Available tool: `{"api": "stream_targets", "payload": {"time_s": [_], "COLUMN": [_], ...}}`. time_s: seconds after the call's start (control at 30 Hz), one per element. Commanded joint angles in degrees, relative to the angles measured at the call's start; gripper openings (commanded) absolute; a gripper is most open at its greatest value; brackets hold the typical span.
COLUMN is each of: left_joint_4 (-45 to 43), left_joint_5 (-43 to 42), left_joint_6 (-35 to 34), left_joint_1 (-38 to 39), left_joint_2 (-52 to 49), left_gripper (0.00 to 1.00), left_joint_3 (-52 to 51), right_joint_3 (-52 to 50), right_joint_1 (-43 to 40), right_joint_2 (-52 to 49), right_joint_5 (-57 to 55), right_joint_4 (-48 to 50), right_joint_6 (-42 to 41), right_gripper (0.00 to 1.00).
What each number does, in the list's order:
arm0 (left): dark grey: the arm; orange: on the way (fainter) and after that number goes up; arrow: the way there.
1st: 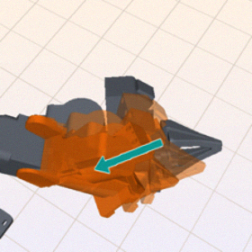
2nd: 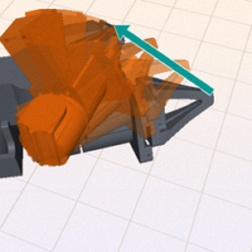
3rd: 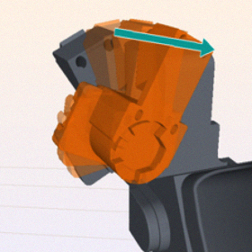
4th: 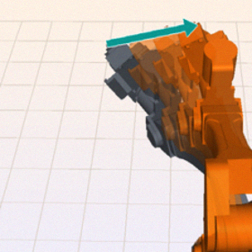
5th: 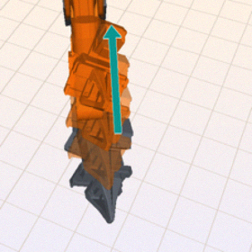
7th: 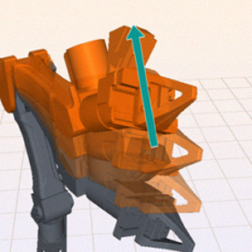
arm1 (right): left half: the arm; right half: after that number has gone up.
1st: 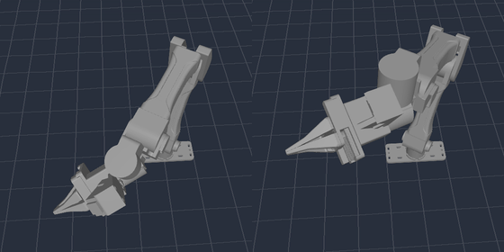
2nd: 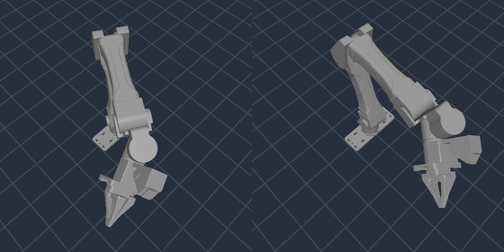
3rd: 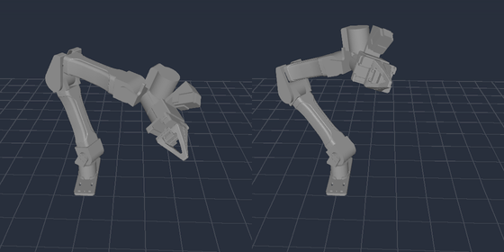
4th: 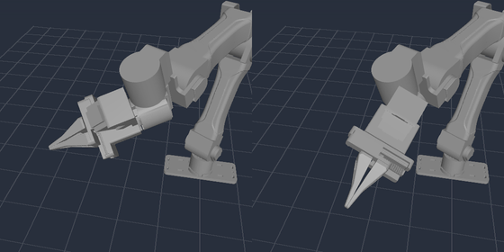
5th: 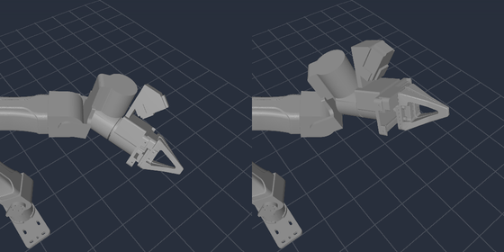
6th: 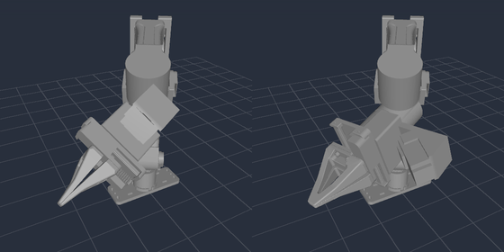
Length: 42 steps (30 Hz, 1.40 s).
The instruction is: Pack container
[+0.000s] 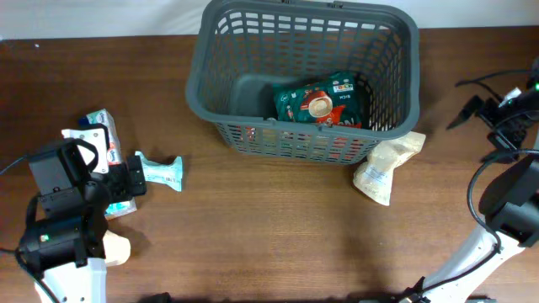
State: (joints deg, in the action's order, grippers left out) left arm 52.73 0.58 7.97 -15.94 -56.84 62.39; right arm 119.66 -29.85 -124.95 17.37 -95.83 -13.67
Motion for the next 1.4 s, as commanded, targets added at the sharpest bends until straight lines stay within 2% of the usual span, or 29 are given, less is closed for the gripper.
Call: {"api": "stream_targets", "payload": {"time_s": [0.0, 0.3, 0.57, 0.9, 1.07, 1.37], "left_joint_4": [0.0, 0.1, 0.1, 0.5, 0.5, 0.5], "left_joint_5": [-0.9, -0.9, -0.9, -0.9, -0.9, -0.9], "left_joint_6": [1.2, 1.2, 1.2, 1.2, 1.2, 1.2], "left_joint_1": [-0.2, -0.2, -0.2, -0.2, -0.2, -0.2], "left_joint_2": [0.2, 0.2, 0.2, 0.2, 0.2, 0.2], "left_gripper": [0.99, 0.99, 0.99, 0.99, 0.99, 0.99], "left_joint_3": [-0.3, -0.4, -0.4, -0.4, -0.4, -0.4], "right_joint_3": [-0.3, -1.0, -8.2, -12.9, -14.6, -14.8], "right_joint_1": [0.7, 8.4, 12.0, 12.4, 14.1, 17.2], "right_joint_2": [0.4, 0.4, 0.4, 0.4, 0.4, 0.4], "right_joint_5": [9.8, 4.4, 1.4, 1.4, 0.0, -0.7], "right_joint_4": [2.6, 12.0, 14.5, 14.7, 16.2, 20.1], "right_joint_6": [-4.5, -24.7, -32.9, -50.2, -54.6, -56.3], "right_gripper": [0.99, 0.98, 0.96, 0.95, 0.95, 0.95]}}
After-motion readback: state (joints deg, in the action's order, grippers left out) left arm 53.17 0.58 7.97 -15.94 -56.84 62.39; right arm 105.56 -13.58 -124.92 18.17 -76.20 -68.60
